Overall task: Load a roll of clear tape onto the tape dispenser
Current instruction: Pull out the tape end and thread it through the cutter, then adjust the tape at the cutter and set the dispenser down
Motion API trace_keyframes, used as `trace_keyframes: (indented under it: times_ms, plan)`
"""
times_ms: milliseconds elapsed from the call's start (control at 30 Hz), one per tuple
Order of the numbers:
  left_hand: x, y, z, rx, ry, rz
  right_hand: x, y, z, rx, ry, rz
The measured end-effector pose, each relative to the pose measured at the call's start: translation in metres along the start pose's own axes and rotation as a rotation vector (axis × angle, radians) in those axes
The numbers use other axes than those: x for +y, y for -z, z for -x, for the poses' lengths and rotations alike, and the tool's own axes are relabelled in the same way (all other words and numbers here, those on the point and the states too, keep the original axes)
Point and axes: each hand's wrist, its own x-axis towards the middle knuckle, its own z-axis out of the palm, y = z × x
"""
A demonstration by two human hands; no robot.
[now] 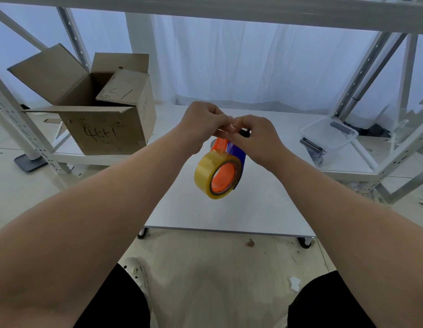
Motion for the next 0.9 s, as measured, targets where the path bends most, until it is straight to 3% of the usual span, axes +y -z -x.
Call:
trace_keyframes:
  times_ms: [133,200,267,367,433,700,900]
  plan:
    - [-0.004,0.006,-0.004,0.096,-0.097,-0.379,0.002,-0.002,0.001,-0.023,-0.023,0.017]
    - [-0.011,0.008,-0.006,0.153,-0.086,-0.456,0.004,0.000,0.001,-0.023,-0.037,0.008]
    - [-0.026,0.012,-0.010,0.082,-0.013,-0.370,0.006,0.003,0.001,-0.022,-0.062,-0.051]
    - [-0.043,0.012,-0.004,-0.246,0.166,-0.272,0.005,0.006,0.001,-0.011,-0.111,-0.204]
    - [-0.049,0.005,-0.001,-0.388,0.186,-0.233,0.002,0.006,0.001,-0.020,-0.130,-0.292]
    - [-0.062,-0.013,-0.006,-0.189,0.035,-0.124,-0.004,-0.004,-0.003,0.002,-0.263,-0.431]
    - [-0.069,-0.006,-0.008,-0.412,0.099,0.072,-0.002,0.002,-0.003,-0.021,-0.227,-0.432]
